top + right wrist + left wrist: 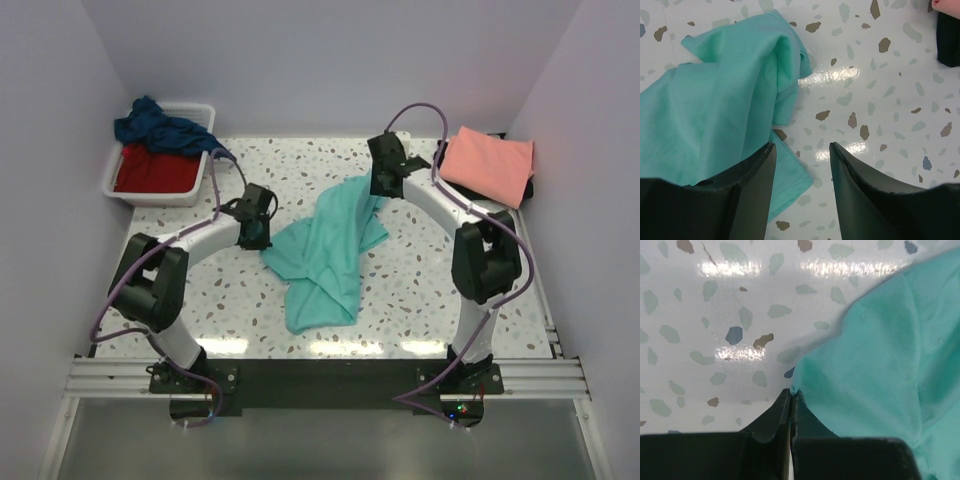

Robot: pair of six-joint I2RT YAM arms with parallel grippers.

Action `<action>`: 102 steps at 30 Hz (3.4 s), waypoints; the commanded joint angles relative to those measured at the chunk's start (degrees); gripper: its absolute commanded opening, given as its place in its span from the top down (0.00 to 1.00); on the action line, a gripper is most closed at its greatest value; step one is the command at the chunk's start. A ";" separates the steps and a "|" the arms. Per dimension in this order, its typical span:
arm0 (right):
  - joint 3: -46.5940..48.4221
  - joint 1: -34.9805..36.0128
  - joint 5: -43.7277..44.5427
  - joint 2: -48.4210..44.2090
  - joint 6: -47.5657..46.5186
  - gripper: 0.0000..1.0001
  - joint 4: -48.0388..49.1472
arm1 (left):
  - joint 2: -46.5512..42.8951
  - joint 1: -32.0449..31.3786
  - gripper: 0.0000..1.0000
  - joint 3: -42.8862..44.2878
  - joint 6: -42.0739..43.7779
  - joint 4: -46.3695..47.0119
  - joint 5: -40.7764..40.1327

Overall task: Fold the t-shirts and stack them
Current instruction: Flatten the tshirt out

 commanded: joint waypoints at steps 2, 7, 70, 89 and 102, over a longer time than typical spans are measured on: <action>-3.08 0.22 2.08 -6.71 0.93 0.49 1.01 | -4.98 0.66 1.00 12.63 3.67 -3.47 -3.46; -7.12 0.22 1.91 -10.93 0.84 0.46 0.92 | -6.84 0.57 1.00 24.25 6.22 -7.08 -4.26; 18.44 47.42 -20.42 16.04 -19.73 0.45 -2.51 | 6.61 10.41 1.00 47.03 8.86 -7.08 -19.30; 23.37 49.35 -25.43 22.37 -22.89 0.44 -0.49 | 6.52 14.72 1.00 45.10 10.00 -5.85 -14.90; 23.81 49.44 -19.11 26.15 -24.91 0.46 4.43 | 5.47 15.77 1.00 43.16 9.74 -5.06 -12.17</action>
